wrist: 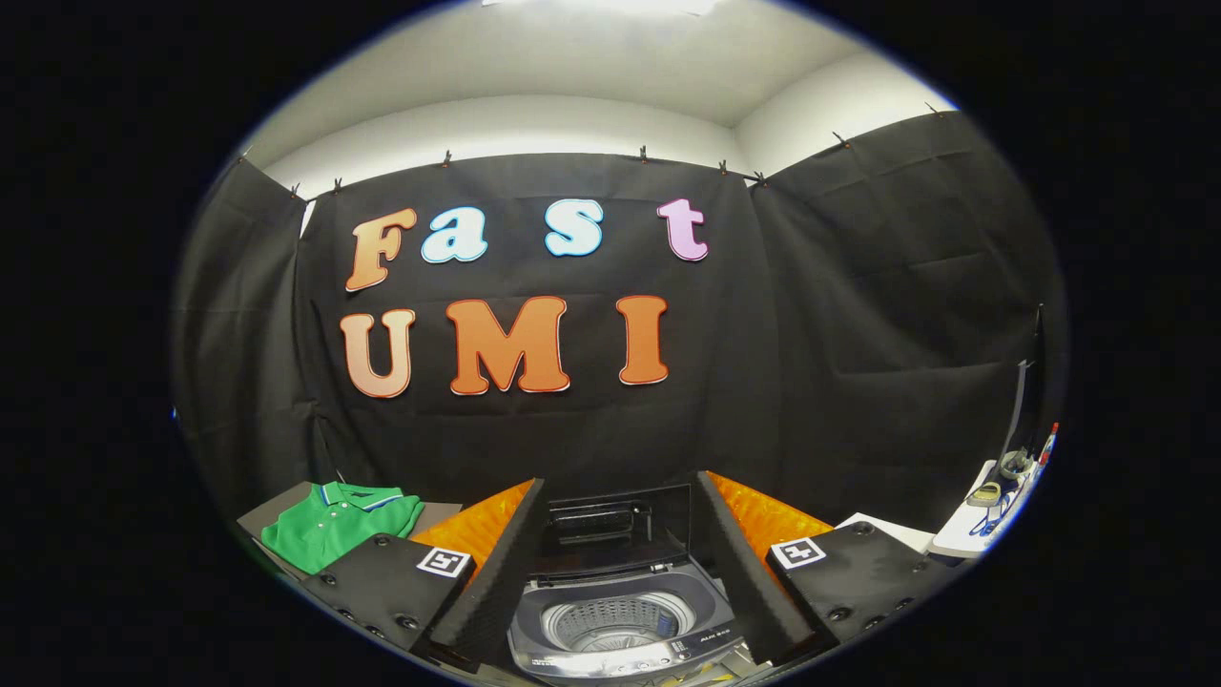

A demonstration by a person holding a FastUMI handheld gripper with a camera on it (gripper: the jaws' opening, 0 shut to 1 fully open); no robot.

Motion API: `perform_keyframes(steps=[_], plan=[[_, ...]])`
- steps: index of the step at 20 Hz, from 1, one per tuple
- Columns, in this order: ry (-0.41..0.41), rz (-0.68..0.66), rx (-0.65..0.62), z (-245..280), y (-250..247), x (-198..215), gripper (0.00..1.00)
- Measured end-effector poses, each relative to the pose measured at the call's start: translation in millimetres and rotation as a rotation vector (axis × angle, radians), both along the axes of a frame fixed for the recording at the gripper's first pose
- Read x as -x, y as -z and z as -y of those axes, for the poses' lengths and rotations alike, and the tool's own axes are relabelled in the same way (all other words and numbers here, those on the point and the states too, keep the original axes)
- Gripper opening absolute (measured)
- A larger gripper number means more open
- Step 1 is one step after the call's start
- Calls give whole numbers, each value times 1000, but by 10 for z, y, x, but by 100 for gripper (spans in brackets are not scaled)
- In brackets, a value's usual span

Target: Put the clothes into the washing machine and then close the washing machine lid.

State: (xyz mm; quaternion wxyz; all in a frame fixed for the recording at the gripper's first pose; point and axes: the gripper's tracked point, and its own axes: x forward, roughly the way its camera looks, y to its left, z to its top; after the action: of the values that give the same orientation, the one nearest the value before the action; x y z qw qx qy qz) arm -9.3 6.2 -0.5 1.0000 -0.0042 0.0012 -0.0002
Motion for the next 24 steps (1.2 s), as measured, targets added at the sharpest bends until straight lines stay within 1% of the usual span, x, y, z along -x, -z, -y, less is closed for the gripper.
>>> perform_keyframes(steps=[14,20,24], plan=[[-3,3,-7,-111,-56,28,99],[-48,33,-12,-516,-300,-104,98],[-128,43,-50,-1054,-485,-233,98]])
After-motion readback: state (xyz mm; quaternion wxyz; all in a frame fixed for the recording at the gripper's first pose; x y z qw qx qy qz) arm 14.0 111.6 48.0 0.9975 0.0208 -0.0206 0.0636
